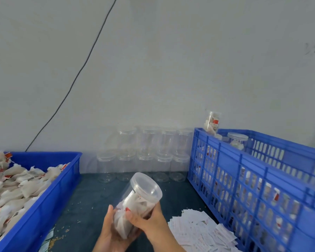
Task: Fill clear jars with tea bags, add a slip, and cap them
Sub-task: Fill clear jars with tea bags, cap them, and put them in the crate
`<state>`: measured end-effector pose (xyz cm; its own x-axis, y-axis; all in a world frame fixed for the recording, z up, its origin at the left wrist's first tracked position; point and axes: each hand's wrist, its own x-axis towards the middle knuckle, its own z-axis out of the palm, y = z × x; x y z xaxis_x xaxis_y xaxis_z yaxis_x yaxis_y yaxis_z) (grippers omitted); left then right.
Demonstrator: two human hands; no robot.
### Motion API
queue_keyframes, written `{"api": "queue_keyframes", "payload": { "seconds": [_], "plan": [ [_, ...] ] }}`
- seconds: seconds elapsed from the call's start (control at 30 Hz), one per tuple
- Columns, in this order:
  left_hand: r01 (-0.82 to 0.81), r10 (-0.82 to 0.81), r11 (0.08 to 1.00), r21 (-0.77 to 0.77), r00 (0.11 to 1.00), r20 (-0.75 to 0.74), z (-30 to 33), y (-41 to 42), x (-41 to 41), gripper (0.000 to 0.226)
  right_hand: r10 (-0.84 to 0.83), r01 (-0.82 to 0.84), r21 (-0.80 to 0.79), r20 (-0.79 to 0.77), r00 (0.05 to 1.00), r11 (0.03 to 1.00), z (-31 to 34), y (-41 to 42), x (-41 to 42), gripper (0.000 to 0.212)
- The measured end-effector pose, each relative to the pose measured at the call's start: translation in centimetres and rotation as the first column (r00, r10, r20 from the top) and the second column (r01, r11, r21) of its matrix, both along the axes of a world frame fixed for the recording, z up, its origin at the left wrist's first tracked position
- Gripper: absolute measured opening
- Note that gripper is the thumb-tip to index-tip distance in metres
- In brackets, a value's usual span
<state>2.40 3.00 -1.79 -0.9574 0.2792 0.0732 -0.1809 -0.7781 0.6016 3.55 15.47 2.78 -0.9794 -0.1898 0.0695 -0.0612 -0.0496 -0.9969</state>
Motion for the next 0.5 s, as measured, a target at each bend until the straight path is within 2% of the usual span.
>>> {"api": "queue_keyframes", "payload": {
  "seconds": [0.13, 0.23, 0.4, 0.5],
  "plan": [
    [0.006, -0.010, 0.998, -0.065, 0.998, -0.056, 1.4, 0.9, -0.5, 0.063, -0.094, 0.093, -0.027, -0.025, 0.995, 0.995, 1.8, 0.7, -0.4, 0.077],
    [-0.027, -0.011, 0.979, -0.202, 0.983, -0.185, 3.9, 2.3, -1.5, 0.065, -0.159, 0.157, -0.056, -0.026, 0.987, 0.986, 4.7, 1.9, -1.4, 0.075],
    [-0.252, 0.053, 0.861, -0.443, 0.909, -0.414, 10.3, 6.2, -4.1, 0.056, -0.289, 0.279, -0.099, -0.114, 0.950, 0.955, 12.1, 4.9, -3.2, 0.072],
    [-0.348, 0.069, 0.800, -0.489, 0.862, -0.501, 14.7, 9.4, -5.5, 0.057, -0.368, 0.347, -0.143, -0.169, 0.914, 0.927, 16.8, 7.9, -4.3, 0.050]
  ]
}}
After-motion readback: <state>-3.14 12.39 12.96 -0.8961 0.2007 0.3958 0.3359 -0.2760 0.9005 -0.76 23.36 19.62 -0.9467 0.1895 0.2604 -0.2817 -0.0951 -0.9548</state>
